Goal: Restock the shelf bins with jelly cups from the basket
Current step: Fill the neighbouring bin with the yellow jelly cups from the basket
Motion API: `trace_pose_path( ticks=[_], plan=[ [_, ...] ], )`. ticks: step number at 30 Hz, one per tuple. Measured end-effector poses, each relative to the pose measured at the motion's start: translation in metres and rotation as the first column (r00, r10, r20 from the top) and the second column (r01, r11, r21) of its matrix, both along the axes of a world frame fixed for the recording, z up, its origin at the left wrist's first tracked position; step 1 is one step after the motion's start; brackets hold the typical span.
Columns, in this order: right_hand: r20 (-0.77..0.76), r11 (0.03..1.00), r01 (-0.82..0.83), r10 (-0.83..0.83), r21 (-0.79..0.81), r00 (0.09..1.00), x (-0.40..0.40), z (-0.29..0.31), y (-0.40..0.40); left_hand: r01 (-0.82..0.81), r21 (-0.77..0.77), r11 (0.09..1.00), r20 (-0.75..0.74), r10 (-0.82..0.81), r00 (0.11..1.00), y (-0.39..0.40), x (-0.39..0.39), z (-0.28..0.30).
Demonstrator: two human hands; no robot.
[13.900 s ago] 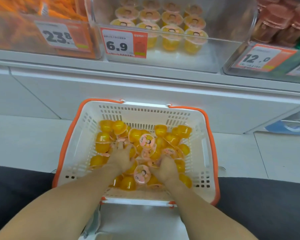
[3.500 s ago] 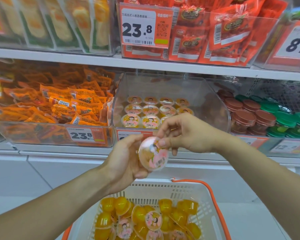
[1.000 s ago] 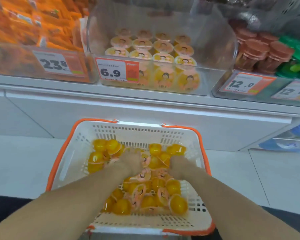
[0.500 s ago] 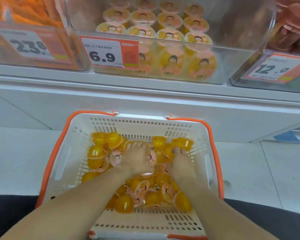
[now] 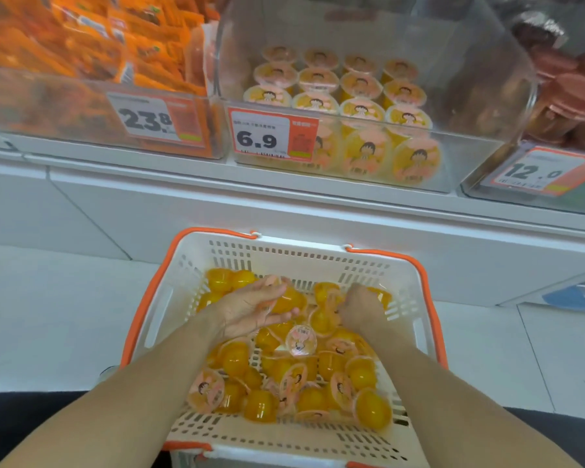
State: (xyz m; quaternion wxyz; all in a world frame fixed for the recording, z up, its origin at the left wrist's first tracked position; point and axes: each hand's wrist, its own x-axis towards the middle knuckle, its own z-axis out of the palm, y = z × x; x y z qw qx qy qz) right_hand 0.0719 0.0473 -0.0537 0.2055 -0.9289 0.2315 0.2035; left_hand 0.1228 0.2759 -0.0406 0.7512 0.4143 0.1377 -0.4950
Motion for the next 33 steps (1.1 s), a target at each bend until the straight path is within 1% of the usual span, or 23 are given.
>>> trace_pose_path(
  ticks=[1,2,3,4,6,8,9,10,13,15,16,18,19,21,23,25,27,29,31,33],
  plan=[
    [-0.007,0.979,0.086,-0.086,0.187,0.996,0.006,0.016,-0.003,0.028,0.010,1.000,0.032,-0.028,0.999,0.002,-0.001,0.004],
    [-0.043,0.899,0.179,-0.177,0.401,0.983,0.012,0.034,-0.005,0.068,0.033,0.997,0.064,-0.070,0.995,0.003,-0.002,0.010],
    [-0.076,0.781,0.232,-0.231,0.580,0.970,0.015,0.054,-0.007,0.122,0.071,0.990,0.092,-0.128,0.987,0.003,-0.004,0.017],
    [-0.077,0.688,0.221,-0.234,0.691,0.969,0.018,0.073,-0.009,0.187,0.127,0.974,0.116,-0.201,0.973,0.002,-0.004,0.024],
    [-0.036,0.579,0.142,-0.190,0.803,0.981,0.020,0.112,-0.013,0.305,0.206,0.930,0.167,-0.341,0.925,-0.001,-0.005,0.036],
    [0.012,0.519,0.069,-0.152,0.852,0.988,0.021,0.146,-0.015,0.372,0.192,0.908,0.216,-0.409,0.887,-0.005,-0.002,0.051],
    [0.037,0.511,0.037,-0.135,0.859,0.990,0.020,0.161,-0.016,0.379,0.166,0.910,0.248,-0.411,0.877,-0.008,0.001,0.060],
    [0.056,0.512,0.012,-0.117,0.859,0.992,0.019,0.175,-0.017,0.370,0.142,0.918,0.285,-0.396,0.873,-0.011,0.004,0.070],
    [0.094,0.557,-0.068,-0.018,0.828,0.995,0.012,0.212,-0.020,0.354,0.057,0.934,0.385,-0.348,0.855,-0.021,0.011,0.110],
    [0.121,0.590,-0.127,0.049,0.797,0.991,0.008,0.235,-0.021,0.344,0.101,0.934,0.450,-0.351,0.821,-0.030,0.010,0.141],
    [0.150,0.605,-0.151,0.052,0.781,0.987,0.007,0.245,-0.021,0.336,0.139,0.932,0.489,-0.359,0.795,-0.034,0.009,0.152],
    [0.252,0.656,-0.188,-0.004,0.731,0.968,0.007,0.264,-0.016,0.331,0.186,0.925,0.558,-0.377,0.740,-0.041,0.009,0.173],
    [0.328,0.693,-0.203,-0.050,0.692,0.943,0.008,0.272,-0.013,0.323,0.173,0.930,0.577,-0.362,0.733,-0.045,0.009,0.183],
    [0.490,0.754,-0.218,-0.155,0.620,0.858,0.012,0.285,-0.006,0.246,0.092,0.965,0.582,-0.253,0.773,-0.050,0.013,0.199],
    [0.595,0.766,-0.207,-0.268,0.609,0.758,0.017,0.293,0.001,0.105,0.012,0.994,0.587,-0.092,0.805,-0.056,0.015,0.217],
    [0.650,0.771,-0.196,-0.337,0.606,0.682,0.020,0.298,0.007,0.012,-0.056,0.998,0.596,0.023,0.803,-0.061,0.018,0.236],
    [0.668,0.747,-0.204,-0.393,0.633,0.632,0.022,0.300,0.012,0.009,-0.056,0.998,0.640,0.029,0.768,-0.065,0.023,0.251],
    [0.673,0.717,-0.202,-0.464,0.668,0.576,0.027,0.302,0.014,0.044,-0.004,0.999,0.683,-0.030,0.730,-0.067,0.028,0.263],
    [0.710,0.753,-0.181,-0.472,0.633,0.522,0.035,0.303,0.011,0.074,0.057,0.996,0.701,-0.093,0.707,-0.068,0.032,0.269],
    [0.770,0.830,-0.159,-0.401,0.535,0.496,0.046,0.303,0.003,0.057,0.125,0.991,0.697,-0.129,0.705,-0.070,0.036,0.270]
  ],
)
